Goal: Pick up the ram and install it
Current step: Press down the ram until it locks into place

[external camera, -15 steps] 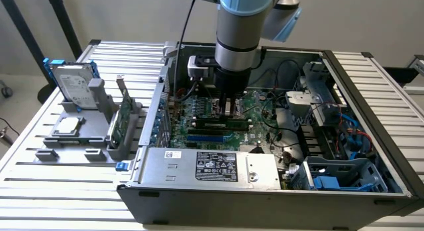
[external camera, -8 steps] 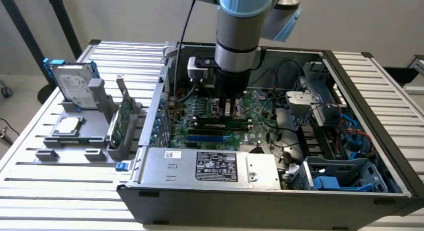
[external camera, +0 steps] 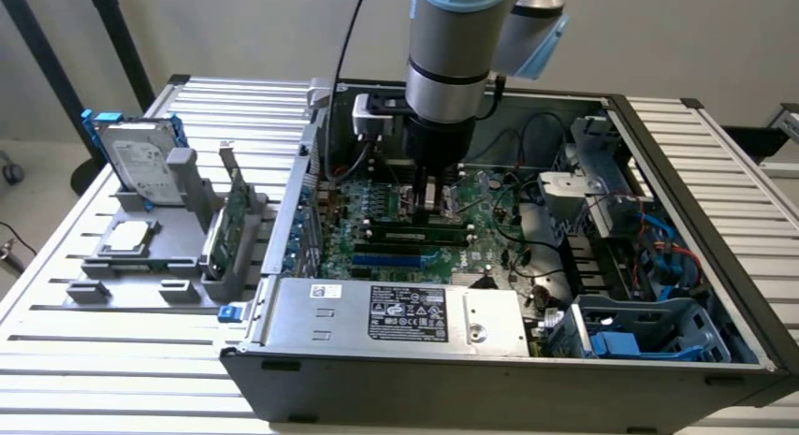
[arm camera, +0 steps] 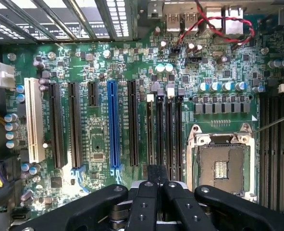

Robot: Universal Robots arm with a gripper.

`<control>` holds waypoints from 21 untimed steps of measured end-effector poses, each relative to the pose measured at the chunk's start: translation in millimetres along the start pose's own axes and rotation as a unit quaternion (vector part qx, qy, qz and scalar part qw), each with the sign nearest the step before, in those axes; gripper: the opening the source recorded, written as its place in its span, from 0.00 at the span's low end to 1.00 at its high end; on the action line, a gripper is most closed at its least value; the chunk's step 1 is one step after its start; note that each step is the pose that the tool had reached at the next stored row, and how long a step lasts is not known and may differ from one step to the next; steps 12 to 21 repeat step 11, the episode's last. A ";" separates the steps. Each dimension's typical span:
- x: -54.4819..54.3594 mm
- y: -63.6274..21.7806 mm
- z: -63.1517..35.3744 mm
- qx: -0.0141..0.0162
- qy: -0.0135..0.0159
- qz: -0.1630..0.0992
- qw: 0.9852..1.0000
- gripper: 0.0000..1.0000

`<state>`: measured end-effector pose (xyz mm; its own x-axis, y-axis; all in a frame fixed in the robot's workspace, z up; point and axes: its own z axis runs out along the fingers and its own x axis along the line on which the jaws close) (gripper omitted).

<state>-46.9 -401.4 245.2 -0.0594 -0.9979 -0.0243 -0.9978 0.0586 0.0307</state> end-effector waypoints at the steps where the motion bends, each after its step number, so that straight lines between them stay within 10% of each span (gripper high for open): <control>1: 0.0 0.0 0.0 0.000 0.000 0.000 1.000 0.11; 21: 0.0 0.0 -0.1 0.000 0.000 0.000 1.000 0.11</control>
